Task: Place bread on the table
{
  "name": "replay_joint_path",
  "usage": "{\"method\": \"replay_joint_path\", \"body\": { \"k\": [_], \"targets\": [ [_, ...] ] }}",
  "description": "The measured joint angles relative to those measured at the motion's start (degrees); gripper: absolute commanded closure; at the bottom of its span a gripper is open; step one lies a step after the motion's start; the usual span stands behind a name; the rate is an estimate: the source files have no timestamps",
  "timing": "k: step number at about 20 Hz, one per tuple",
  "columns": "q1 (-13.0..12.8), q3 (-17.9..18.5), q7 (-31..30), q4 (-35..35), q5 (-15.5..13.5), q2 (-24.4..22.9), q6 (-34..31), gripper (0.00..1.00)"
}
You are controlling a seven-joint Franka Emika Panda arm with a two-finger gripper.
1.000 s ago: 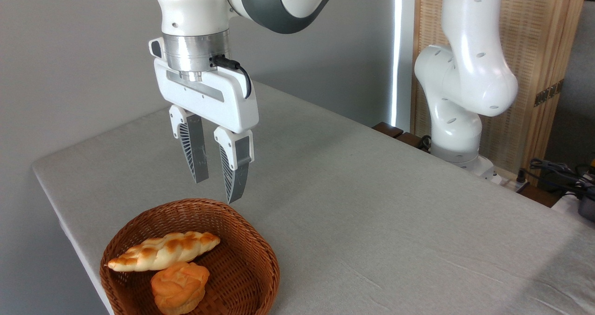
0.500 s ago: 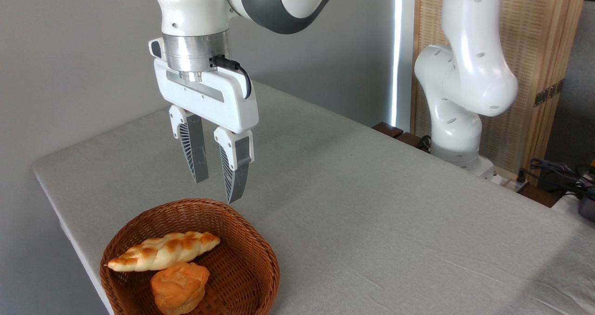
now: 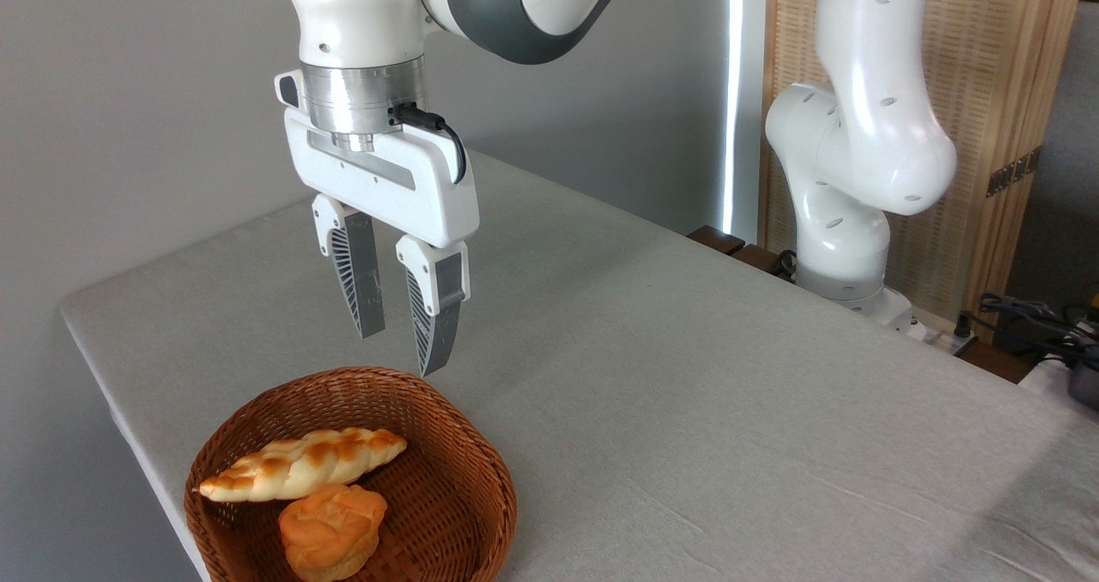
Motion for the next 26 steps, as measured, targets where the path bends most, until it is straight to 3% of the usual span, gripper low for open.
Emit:
{"method": "replay_joint_path", "body": {
  "k": [18,26],
  "targets": [
    [0.3,0.1,0.0,0.3,-0.2,0.0,0.6,0.0],
    [0.5,0.1,0.0,-0.3,-0.2,3.3,13.4,0.0]
  ]
}}
